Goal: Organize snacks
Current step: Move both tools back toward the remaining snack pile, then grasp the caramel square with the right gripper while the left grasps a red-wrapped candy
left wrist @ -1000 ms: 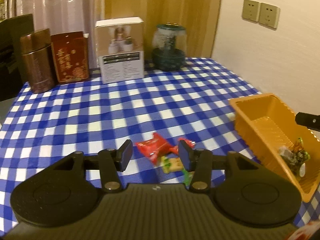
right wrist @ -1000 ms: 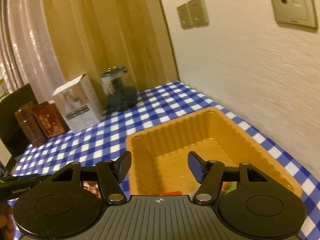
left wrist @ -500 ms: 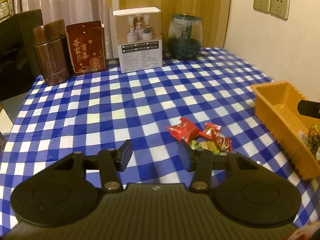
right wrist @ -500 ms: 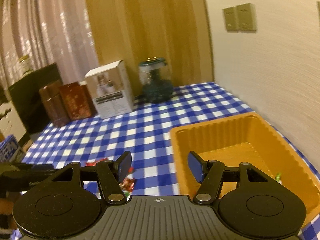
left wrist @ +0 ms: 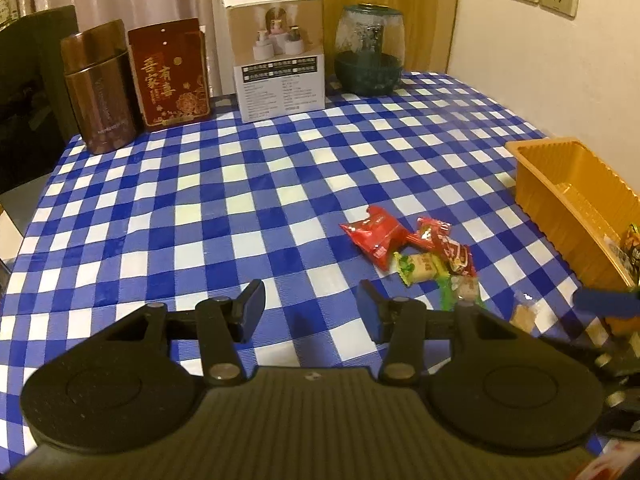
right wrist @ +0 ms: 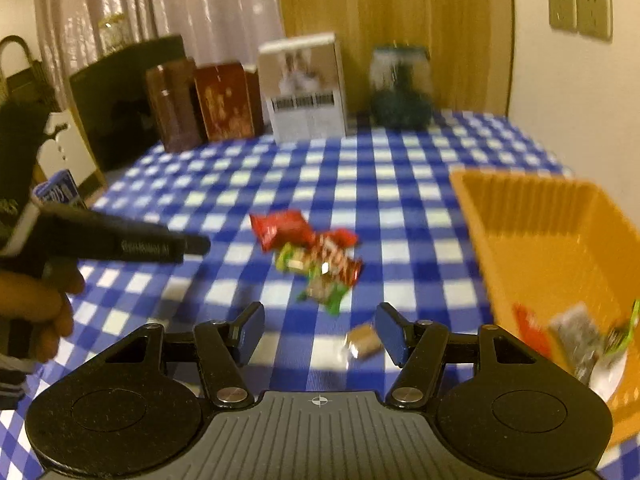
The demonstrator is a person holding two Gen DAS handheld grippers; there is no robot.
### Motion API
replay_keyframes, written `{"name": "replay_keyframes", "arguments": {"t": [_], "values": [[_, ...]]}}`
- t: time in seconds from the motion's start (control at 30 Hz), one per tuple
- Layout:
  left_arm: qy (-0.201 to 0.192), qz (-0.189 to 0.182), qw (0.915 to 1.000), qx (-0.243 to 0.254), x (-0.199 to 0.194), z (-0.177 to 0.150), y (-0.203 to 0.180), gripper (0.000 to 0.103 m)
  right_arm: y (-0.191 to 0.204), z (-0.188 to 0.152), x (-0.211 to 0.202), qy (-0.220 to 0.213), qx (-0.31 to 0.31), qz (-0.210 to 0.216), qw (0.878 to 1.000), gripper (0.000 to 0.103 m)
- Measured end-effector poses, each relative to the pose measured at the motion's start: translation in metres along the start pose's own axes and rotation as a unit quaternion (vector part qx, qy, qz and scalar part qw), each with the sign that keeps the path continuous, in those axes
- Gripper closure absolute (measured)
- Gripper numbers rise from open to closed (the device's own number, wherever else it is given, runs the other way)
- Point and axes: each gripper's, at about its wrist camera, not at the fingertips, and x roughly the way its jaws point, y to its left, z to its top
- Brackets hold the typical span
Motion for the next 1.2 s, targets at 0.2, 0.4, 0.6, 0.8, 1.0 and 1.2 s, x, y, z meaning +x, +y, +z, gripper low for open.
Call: {"name": "replay_keyframes", "arguments": {"t": [0.2,0.4,0.6,0.8,1.0,1.2], "values": [[-0.001,-0.009,1.0,0.001,0.001,0.002,-0.005,0.054,-0.015,-0.005,0.019,0.038,0.046,-0.016,0.998,0.046],[0.002,-0.017,0.9998,0.006,0.004,0.002,-0.009,0.053,-0.024,-0.003,0.037,0.043,0.076,-0.021,0.996,0.048],[0.008,-0.021,0.9997,0.006,0.008,0.002,-0.011,0.052,-0.012,-0.001,0.045,0.029,0.033,-0.052,0.998,0.056],[0.014,-0.027,0.9995,0.011,0.012,0.001,-0.017,0.051,-0.008,-0.006,0.045,0.037,-0.005,-0.075,0.997,0.071],[0.012,-0.029,0.9995,0.011,0.016,0.002,-0.018,0.051,-0.015,0.0,0.044,0.032,0.014,-0.068,0.997,0.081],[0.001,-0.032,0.9992,0.023,0.021,0.006,-0.022,0.051,-0.023,0.018,0.037,0.003,0.022,-0.058,0.998,0.081]]}}
